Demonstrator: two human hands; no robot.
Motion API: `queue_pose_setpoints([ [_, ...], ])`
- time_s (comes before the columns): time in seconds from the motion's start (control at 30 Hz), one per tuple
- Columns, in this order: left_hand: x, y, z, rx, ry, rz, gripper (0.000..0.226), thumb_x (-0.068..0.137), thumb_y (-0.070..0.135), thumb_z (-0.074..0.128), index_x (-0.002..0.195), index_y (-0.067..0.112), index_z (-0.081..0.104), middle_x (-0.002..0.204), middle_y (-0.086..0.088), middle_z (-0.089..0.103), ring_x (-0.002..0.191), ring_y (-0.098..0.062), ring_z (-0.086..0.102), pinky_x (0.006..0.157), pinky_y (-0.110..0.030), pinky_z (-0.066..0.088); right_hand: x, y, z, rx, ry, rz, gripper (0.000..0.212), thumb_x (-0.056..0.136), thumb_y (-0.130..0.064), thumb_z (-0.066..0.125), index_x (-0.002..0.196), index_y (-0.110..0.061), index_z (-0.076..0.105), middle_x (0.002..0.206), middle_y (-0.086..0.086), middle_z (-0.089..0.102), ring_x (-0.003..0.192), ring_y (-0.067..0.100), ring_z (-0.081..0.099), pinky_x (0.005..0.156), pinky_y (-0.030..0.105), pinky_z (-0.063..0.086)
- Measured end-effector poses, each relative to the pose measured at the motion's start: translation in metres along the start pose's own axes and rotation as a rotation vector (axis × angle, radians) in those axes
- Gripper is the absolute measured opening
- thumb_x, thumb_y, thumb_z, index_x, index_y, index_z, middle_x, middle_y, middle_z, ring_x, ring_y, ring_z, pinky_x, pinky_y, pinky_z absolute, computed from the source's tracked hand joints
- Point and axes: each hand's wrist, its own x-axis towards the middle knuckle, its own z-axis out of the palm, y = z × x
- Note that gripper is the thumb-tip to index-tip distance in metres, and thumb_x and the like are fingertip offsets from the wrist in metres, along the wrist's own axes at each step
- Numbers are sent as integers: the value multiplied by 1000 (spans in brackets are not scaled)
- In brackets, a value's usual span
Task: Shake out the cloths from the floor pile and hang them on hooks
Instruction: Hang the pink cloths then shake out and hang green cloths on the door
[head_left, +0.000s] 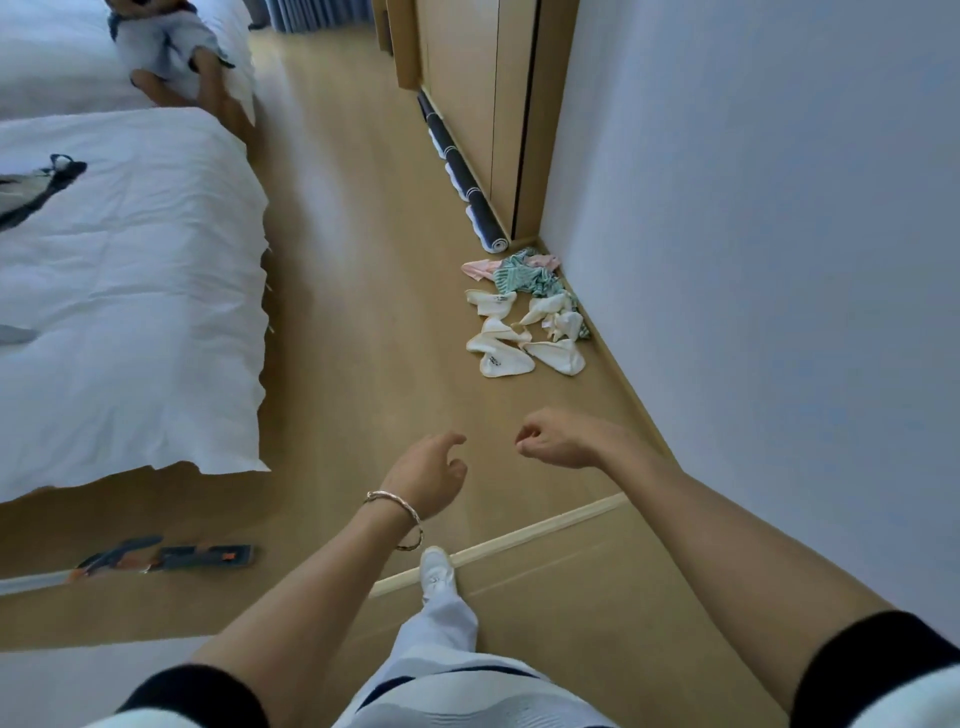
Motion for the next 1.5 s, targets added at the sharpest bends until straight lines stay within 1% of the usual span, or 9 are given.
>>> queue_pose_setpoints([
  [0.2,89,-5,-51,-33,-10,30,43,92,15,44,135,15,47,136,-5,52,124,-20,48,101,-27,36,65,-19,-59,-45,2,41,34,95,-26,45,123,-16,62,129,1,60,114,18,56,96,34,46],
  [0.3,134,-10,-74,-32,-28,36,44,92,16,44,135,16,46,135,-6,52,122,-21,50,99,-28,38,100,-31,-86,-36,48,46,35,95,-26,44,123,-17,62,128,2,61,113,19,56,96,34,46],
  [0.53,209,-4,-107,-8,-55,55,44,92,16,44,135,18,45,132,-6,53,119,-21,51,96,-28,40,156,-37,-136,-55,39,47,37,96,-26,42,128,-17,59,133,3,58,118,20,54,94,32,46],
  [0.77,297,28,-125,26,-87,85,45,91,17,44,136,20,45,135,-5,52,122,-22,49,99,-30,39,216,5,-185,-49,-17,94,35,95,-24,42,124,-14,61,128,5,60,114,22,56,94,35,47],
  [0.93,383,61,-147,57,-19,106,42,92,16,45,135,18,47,135,-3,53,123,-21,49,98,-28,37,291,50,-251,-56,-12,97,35,92,-23,42,115,-10,65,119,8,64,106,26,59,92,40,49],
  [1.1,461,95,-177,83,-9,39,42,93,16,46,135,18,47,135,-4,53,124,-21,48,100,-28,35,357,78,-339,-29,-17,50,34,93,-20,41,118,-14,64,123,9,62,109,25,56,91,36,46],
  [1.23,510,114,-192,104,-12,-9,42,92,17,46,134,19,47,134,-4,54,123,-21,49,99,-28,36,398,95,-385,-24,-25,1,32,91,-17,42,109,-8,67,117,8,64,103,25,57,77,29,41],
  [1.37,552,137,-200,150,-46,-17,42,92,17,45,135,19,46,135,-3,53,122,-21,50,99,-27,37,426,113,-411,9,-28,-10,35,92,-19,42,119,-13,64,123,7,62,106,23,57,82,29,43],
  [1.5,593,156,-203,185,-106,16,43,93,18,45,136,18,45,134,-5,53,120,-23,51,98,-29,38,447,137,-433,54,-38,43,33,94,-20,43,120,-12,62,123,7,61,106,24,56,80,30,44],
])
